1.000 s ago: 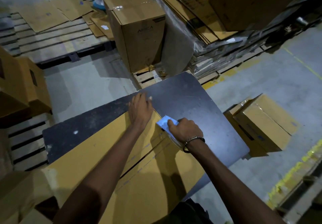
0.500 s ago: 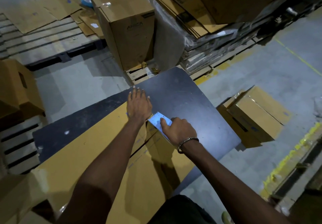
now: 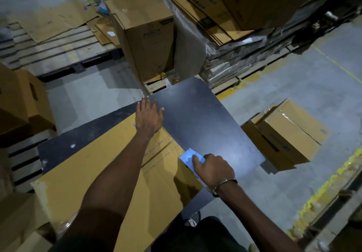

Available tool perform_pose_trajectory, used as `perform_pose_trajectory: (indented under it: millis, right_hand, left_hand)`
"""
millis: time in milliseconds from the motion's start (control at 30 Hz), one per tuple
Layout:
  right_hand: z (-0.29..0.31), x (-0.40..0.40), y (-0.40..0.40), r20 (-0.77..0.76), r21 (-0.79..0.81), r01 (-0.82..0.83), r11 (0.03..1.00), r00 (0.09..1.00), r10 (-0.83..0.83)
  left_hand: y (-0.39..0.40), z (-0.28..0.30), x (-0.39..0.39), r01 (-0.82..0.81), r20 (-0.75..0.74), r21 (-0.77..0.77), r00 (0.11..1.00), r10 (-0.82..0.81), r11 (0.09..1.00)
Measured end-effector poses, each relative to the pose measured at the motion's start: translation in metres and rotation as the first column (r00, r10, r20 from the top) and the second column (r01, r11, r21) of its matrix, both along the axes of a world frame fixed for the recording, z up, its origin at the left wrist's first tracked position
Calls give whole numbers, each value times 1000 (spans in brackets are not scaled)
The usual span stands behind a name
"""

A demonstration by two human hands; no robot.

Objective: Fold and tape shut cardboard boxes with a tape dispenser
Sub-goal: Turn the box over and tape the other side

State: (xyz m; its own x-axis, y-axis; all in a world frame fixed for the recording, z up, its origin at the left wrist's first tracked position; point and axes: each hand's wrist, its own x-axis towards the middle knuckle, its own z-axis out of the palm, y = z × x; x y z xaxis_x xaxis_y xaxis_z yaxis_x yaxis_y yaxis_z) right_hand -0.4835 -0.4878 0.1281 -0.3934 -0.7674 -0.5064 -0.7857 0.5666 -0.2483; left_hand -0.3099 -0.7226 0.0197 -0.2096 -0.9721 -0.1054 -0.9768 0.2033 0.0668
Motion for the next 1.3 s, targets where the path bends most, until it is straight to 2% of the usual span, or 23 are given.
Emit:
perform_pose_trajectory:
  millis: [133, 300, 400, 633, 967, 1133, 1300]
  right_hand:
    - [1, -5, -4, -15, -3, -18, 1000, 1000, 18]
    - [0, -3, -3, 3, -16, -9, 1000, 1000, 9]
    - [-1, -6, -2, 29, -25, -2, 1000, 1000, 3]
    - [-5, -10, 11, 57, -75, -9, 997, 998, 13]
    - [-9, -37, 83, 148, -96, 88, 991, 986, -73]
    - [-17, -39, 85, 110, -106, 60, 993, 993, -49]
    - [-27, -47, 83, 153, -96, 98, 991, 985, -82]
  left_hand:
    - [18, 5, -11, -90, 28, -21, 996, 90, 996]
    - [93, -2, -53, 13, -8, 1, 1000, -13, 1000]
    - [109, -3, -64, -19, -34, 10, 999, 19, 1000]
    - [110, -5, -65, -80, -75, -54, 994, 76, 995]
    - [111, -7, -64, -68, -27, -21, 997, 67, 997]
    - [111, -7, -63, -53, -3, -8, 999, 53, 999]
    - [116, 3, -69, -68, 35, 38, 997, 66, 997]
